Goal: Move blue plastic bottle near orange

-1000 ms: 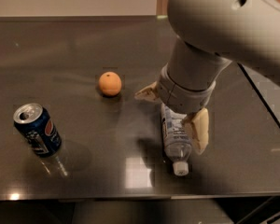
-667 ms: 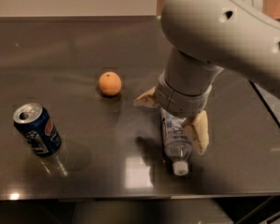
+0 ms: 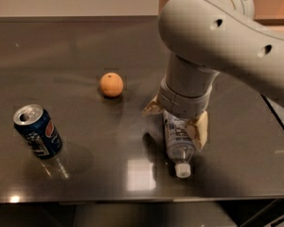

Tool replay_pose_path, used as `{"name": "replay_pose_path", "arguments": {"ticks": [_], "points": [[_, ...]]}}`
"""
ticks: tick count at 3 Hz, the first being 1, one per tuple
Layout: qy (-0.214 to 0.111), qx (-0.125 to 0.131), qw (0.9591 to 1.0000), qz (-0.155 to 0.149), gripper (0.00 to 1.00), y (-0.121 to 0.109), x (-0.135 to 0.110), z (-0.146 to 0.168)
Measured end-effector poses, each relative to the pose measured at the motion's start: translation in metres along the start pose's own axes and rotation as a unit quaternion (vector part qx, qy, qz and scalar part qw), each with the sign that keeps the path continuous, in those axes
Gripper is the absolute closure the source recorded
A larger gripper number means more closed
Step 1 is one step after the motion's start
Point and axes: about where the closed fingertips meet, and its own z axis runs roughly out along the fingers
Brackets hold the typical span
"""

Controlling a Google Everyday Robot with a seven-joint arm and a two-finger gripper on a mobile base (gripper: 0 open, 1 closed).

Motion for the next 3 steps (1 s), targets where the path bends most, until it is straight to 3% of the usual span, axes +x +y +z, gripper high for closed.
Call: {"name": "replay_pose_path", "arguments": {"ticks": [2,3], "points": [[0.013,-0.013,0.9998,-0.006,0.66,-0.001,0.012,-0.003],[0.02,0.003,0.9998,0.009,0.88,-0.015,0.017,-0.011]]}}
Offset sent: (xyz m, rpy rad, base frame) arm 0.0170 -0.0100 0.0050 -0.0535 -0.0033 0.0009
